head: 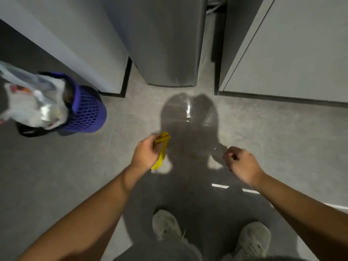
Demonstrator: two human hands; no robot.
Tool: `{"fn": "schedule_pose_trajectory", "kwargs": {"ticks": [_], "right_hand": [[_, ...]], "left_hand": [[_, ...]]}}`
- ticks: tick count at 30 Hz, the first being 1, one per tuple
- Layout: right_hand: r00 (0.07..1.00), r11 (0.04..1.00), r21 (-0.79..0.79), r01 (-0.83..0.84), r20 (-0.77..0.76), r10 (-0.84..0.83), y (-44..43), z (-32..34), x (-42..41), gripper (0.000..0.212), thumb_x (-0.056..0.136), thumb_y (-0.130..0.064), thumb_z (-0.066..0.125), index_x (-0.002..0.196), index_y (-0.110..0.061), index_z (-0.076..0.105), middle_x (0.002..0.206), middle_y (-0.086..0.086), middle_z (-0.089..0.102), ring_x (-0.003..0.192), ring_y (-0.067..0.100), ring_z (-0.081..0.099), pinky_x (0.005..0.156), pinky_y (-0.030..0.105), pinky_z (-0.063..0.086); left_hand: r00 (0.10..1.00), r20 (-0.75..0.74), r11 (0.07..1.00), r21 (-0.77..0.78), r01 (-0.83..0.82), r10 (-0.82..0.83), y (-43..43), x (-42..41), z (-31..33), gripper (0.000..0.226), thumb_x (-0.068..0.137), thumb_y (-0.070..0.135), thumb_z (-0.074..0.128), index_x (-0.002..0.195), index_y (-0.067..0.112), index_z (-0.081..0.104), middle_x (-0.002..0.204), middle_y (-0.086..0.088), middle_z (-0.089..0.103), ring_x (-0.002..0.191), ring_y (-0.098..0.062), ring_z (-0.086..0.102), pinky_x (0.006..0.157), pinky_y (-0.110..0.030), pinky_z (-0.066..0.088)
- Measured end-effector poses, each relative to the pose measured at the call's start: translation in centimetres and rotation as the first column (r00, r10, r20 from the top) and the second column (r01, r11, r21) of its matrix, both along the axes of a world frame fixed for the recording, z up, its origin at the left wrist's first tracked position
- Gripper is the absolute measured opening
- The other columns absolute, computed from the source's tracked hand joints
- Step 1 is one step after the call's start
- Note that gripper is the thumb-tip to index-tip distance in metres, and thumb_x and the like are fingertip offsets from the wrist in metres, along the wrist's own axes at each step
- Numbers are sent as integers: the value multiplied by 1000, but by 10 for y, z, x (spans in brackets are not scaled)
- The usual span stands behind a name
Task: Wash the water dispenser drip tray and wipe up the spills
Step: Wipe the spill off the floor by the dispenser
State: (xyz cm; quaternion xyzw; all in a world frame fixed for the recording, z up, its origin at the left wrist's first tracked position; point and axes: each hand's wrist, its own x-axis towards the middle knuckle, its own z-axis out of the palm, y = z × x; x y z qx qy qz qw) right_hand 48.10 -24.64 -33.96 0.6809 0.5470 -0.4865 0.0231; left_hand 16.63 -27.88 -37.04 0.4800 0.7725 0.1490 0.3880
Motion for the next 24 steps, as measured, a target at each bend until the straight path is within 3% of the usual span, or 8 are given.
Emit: {"fn": "schedule_pose_trajectory", "kwargs": {"ticks": [3,5,9,12,16,20,24], "right_hand": [[991,994,25,-106,83,104,2,-124,17,14,96,-26,53,85,-31,60,89,11,72,88,35,66,80,40,53],[986,993,42,-111,131,104,5,-188,31,10,98,-30,52,89,-30,58,94,12,72,90,36,66,82,40,52],[970,989,139,-42,242,7,13,-264,55,20,104,-36,44,108,-22,58,107,24,70,99,45,64,86,45,51],[968,977,205,58,226,-105,15,-288,63,25,106,-31,40,110,-14,58,107,27,69,101,47,63,86,45,47],[948,948,226,225,176,-267,13,-295,65,25,106,-27,39,103,-11,58,105,23,69,103,45,61,89,47,48],[824,856,217,470,239,-513,4,-293,81,29,105,-28,38,111,-12,61,116,23,67,109,45,60,94,46,46],[794,814,168,556,183,-580,-11,-291,97,28,106,-26,40,104,-10,63,108,20,67,104,41,61,91,40,46]], "left_hand": [[968,-108,968,88,235,-225,8,-16,-116,26,100,22,66,124,25,75,118,1,79,108,-18,74,99,-30,55],[915,-190,913,138,384,-356,11,-25,-178,28,102,19,61,127,20,75,129,-2,74,121,-22,69,110,-35,49],[868,-295,878,148,455,-399,-9,-16,-263,48,99,26,60,143,5,60,147,-18,60,140,-36,54,118,-47,41],[867,-334,882,167,440,-370,-35,20,-287,66,97,37,53,153,2,47,159,-26,43,150,-44,38,121,-55,35],[796,-286,763,242,599,-534,-67,101,-294,68,100,38,52,158,6,39,167,-18,31,156,-37,26,122,-56,30],[863,-204,865,109,489,-462,-51,178,-290,74,101,37,51,164,9,22,172,-19,13,160,-37,9,128,-52,16],[919,-142,923,69,380,-368,42,212,-290,73,106,35,48,165,10,14,174,-19,3,161,-35,1,129,-47,2]]}}
